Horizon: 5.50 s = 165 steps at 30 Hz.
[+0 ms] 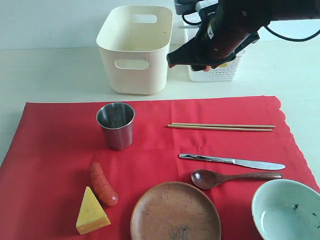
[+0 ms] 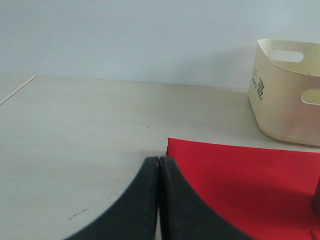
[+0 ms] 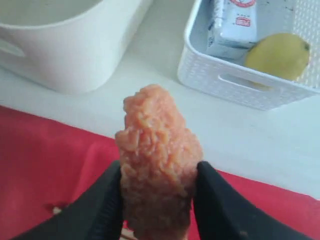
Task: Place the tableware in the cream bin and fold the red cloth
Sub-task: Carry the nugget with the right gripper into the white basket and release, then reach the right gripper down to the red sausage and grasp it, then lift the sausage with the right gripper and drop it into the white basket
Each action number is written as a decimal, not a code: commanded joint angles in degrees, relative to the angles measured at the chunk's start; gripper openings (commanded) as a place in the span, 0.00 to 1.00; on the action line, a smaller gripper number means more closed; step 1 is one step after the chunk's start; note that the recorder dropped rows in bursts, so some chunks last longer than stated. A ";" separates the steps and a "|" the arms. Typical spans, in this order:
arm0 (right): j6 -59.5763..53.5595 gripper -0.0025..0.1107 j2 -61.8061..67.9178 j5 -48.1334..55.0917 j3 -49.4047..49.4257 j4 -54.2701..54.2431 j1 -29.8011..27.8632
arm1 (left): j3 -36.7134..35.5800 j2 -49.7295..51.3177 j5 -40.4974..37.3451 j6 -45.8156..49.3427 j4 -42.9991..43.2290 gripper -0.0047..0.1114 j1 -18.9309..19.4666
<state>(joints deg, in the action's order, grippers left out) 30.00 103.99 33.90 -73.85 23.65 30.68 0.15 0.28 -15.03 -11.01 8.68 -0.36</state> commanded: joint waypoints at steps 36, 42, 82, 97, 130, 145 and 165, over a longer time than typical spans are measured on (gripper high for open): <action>6.11 0.71 24.52 -9.76 -25.22 0.38 -12.67 | -0.15 -0.28 0.37 0.05 0.73 0.06 -0.44; 6.11 0.71 21.32 -3.98 -25.22 -1.39 -12.67 | -0.15 -0.28 0.37 0.05 0.73 0.06 -0.44; -10.35 0.02 -7.53 6.13 4.98 -22.58 15.57 | -0.15 -0.28 0.37 0.05 0.82 0.06 -0.44; -5.31 0.30 3.33 2.81 4.02 -23.65 28.10 | -0.15 -0.28 0.37 0.05 0.96 0.06 -0.44; -7.48 0.02 18.07 7.11 -13.14 -18.53 28.63 | -0.15 -0.28 0.37 0.05 0.96 0.06 -0.44; -7.48 0.02 6.95 7.25 -13.48 -16.80 27.77 | -0.15 -0.28 0.37 0.05 0.96 0.06 -0.44; -7.48 0.02 2.69 9.85 -13.48 -7.16 10.40 | -0.15 -0.28 0.37 0.05 0.96 0.06 -0.44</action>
<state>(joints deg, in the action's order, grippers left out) 22.53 107.37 43.92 -86.81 14.22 43.53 0.15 0.28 -15.03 -11.01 9.24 -0.36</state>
